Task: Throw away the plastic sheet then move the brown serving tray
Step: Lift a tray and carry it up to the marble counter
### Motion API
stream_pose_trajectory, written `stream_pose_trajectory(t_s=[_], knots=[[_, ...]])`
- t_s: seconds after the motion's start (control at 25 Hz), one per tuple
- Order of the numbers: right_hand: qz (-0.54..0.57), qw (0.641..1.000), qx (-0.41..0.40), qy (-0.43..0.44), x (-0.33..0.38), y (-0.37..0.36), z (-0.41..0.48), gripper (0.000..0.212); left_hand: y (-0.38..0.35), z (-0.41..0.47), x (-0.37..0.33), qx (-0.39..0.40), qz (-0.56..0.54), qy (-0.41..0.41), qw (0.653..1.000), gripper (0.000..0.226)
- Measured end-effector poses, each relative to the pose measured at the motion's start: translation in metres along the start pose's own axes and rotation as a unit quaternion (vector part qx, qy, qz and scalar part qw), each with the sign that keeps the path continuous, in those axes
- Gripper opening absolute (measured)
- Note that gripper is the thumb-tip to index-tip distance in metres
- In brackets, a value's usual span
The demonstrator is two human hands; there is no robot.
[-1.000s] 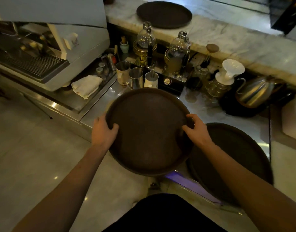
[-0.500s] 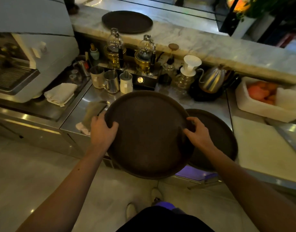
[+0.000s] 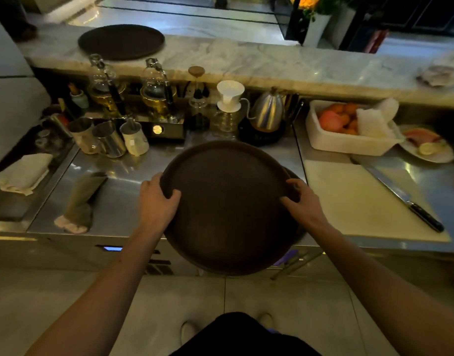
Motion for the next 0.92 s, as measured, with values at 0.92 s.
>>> stream_pose_trajectory(t_s=[0.92], knots=[[0.019,0.998,-0.009,-0.056,-0.100,0.075,0.067,0.050,-0.144,0.026,-0.065,0.083,0.038,0.005,0.996,0.049]])
Point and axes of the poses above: each hand's wrist, its own z-axis towards the middle knuckle, its own y-axis out of the back of the hand, x = y × z, the point moved 10 cm from there along z, towards the middle knuckle, and after that the axes turned 1 degree about x, right-handed, at the moved point
